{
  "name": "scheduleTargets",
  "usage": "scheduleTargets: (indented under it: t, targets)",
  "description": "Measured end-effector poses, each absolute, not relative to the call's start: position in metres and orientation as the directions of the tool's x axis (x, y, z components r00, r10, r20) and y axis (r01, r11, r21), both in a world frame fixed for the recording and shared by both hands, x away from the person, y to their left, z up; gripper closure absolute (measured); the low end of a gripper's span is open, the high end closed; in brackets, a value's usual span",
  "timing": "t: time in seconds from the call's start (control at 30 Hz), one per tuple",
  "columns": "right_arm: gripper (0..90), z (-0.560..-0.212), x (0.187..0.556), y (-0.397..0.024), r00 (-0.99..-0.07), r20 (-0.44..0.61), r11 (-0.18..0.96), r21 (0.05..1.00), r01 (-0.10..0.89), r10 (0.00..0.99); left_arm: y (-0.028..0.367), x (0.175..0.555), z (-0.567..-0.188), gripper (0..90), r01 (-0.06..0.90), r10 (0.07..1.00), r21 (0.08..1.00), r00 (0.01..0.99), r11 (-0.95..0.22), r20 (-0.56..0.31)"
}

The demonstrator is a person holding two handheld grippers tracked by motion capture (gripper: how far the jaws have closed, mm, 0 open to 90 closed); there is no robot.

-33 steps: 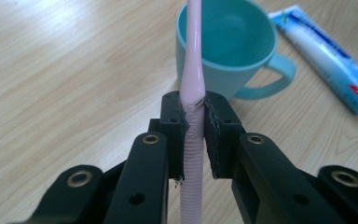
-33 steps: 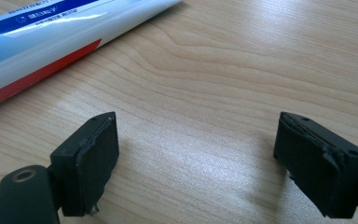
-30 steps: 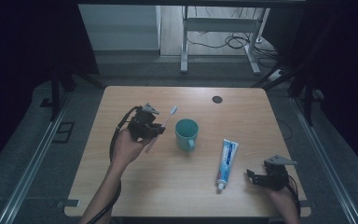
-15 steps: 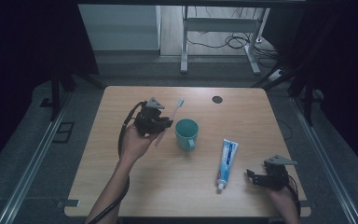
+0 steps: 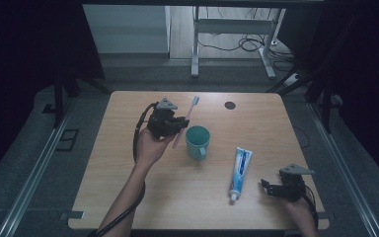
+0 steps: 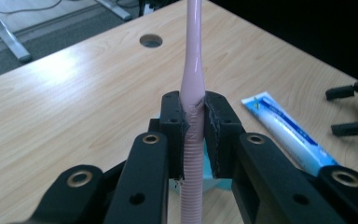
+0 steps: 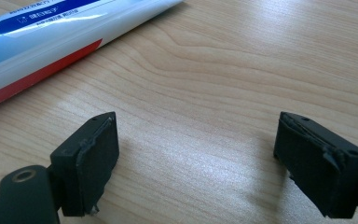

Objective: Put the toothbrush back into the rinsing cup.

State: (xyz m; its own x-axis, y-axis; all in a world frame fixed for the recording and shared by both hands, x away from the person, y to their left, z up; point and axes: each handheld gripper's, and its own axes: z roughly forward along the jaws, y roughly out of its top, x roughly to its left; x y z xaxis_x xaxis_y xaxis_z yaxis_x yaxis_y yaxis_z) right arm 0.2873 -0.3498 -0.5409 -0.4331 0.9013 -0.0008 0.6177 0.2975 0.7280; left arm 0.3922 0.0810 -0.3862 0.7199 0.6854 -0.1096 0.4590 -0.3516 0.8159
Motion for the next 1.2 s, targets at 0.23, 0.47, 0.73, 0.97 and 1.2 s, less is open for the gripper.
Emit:
scheduleTargets:
  t: [0.23, 0.47, 0.73, 0.97, 1.2]
  targets:
    - [13.8, -0.541, 0.288, -0.350, -0.435, -0.001, 0.299, 0.728, 0.617, 0.900, 0.071, 0.397, -0.383, 78.7, 0.440, 0.688, 0.836, 0.718, -0.328, -0.109]
    - [13.8, -0.541, 0.288, -0.350, -0.437, -0.002, 0.301, 0.728, 0.616, 0.899, 0.061, 0.402, -0.382, 78.7, 0.427, 0.690, 0.849, 0.716, -0.313, -0.106]
    - [13.8, -0.541, 0.288, -0.350, -0.439, -0.002, 0.302, 0.728, 0.615, 0.898, 0.049, 0.407, -0.382, 78.7, 0.415, 0.691, 0.858, 0.716, -0.302, -0.103]
    - [13.8, -0.541, 0.288, -0.350, -0.442, -0.003, 0.305, 0.729, 0.614, 0.897, 0.040, 0.410, -0.386, 78.7, 0.405, 0.694, 0.866, 0.713, -0.293, -0.098]
    - [13.8, -0.541, 0.288, -0.350, -0.444, -0.002, 0.306, 0.728, 0.613, 0.896, 0.036, 0.414, -0.396, 78.7, 0.409, 0.700, 0.868, 0.706, -0.280, -0.107]
